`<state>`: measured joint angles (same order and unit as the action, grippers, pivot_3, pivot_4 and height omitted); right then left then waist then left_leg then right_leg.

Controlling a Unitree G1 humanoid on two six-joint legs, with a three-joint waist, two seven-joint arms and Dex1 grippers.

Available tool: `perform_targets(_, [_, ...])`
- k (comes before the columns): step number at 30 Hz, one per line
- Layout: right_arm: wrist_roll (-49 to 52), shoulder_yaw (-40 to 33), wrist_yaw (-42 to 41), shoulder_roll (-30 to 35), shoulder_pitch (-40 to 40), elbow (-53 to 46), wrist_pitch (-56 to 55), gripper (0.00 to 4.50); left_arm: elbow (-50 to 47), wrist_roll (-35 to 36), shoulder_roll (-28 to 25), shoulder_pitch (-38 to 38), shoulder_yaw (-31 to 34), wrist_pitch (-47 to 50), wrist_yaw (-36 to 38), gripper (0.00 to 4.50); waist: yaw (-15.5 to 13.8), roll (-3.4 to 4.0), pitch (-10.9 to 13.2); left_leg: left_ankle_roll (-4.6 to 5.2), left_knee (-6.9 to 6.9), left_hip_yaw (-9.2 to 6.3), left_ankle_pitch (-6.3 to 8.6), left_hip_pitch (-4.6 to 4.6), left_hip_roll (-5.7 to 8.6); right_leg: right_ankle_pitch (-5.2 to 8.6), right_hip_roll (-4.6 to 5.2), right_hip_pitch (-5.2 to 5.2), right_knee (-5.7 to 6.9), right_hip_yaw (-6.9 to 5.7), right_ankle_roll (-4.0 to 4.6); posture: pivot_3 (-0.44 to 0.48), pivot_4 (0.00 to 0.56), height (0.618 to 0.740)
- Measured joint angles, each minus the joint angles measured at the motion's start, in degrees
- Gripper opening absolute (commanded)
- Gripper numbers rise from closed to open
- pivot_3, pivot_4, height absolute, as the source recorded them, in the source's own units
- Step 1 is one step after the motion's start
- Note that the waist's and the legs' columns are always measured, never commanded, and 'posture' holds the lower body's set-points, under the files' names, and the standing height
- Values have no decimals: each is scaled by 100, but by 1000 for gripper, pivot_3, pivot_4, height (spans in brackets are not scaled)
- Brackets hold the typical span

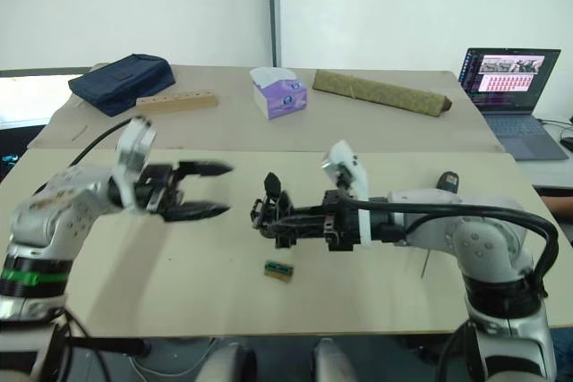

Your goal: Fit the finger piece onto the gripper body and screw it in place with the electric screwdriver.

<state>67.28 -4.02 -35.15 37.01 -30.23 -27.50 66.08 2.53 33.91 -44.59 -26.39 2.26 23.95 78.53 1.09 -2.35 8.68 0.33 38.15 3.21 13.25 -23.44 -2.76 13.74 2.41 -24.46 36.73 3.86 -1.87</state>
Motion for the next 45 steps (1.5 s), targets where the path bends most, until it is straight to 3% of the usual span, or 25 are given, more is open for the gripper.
perform_targets(7, [-1962, 221, -1168, -170, 533, 280, -2523, 415, 1252, -1099, 210, 160, -294, -1410, 32, 4500, -113, -1, 0, 4, 12, 9, -3, -5, 4, -8, 8, 8, -10, -2, -12, 0, 150, 740])
perform_targets(12, [-2829, 553, -1902, -287, 656, 757, -3702, 414, 2192, -1739, 889, -213, -852, -2251, 81, 4500, -144, -2, 0, 4, 18, 7, -3, -14, 5, -10, 4, 4, -6, -4, -12, 0, 150, 740])
perform_targets(17, [-3115, 715, -2155, -308, 714, 874, -3984, 414, 3048, -2228, 1424, -797, -1127, -2939, -11, 4500, -137, -2, 0, 5, 23, 6, -3, -15, 5, -11, 3, 5, -3, -4, -13, 0, 150, 740])
perform_targets(28, [-3284, 811, -2133, -407, 934, 729, -4013, 414, 4501, -2605, 2370, -1490, -1247, -3593, -162, 4500, -109, -3, -1, 5, 30, -1, -3, -16, 8, -13, 1, 9, 2, -4, -17, 0, 150, 740])
perform_targets(40, [-3353, 912, -2168, -297, 956, 675, -3940, 414, 5211, -2856, 2684, -1882, -1236, -4038, -39, 4500, -126, -3, -1, 6, 38, -4, -2, -18, 10, -14, 2, 11, 3, -4, -20, 0, 150, 740])
perform_targets(43, [-3470, 1038, -2186, -428, 783, 763, -3970, 414, 5249, -2891, 2725, -1907, -1237, -4061, 8, 3675, -122, -3, -1, 6, 43, -5, -2, -18, 10, -14, 2, 12, 5, -4, -20, 0, 150, 740])
perform_targets(45, [-3556, 1136, -2216, -532, 652, 900, -4058, 414, 5282, -2921, 2741, -1926, -1232, -4094, 6, 2597, -126, -3, -1, 8, 47, -5, 0, -19, 11, -14, 2, 13, 5, -5, -20, 0, 150, 740])
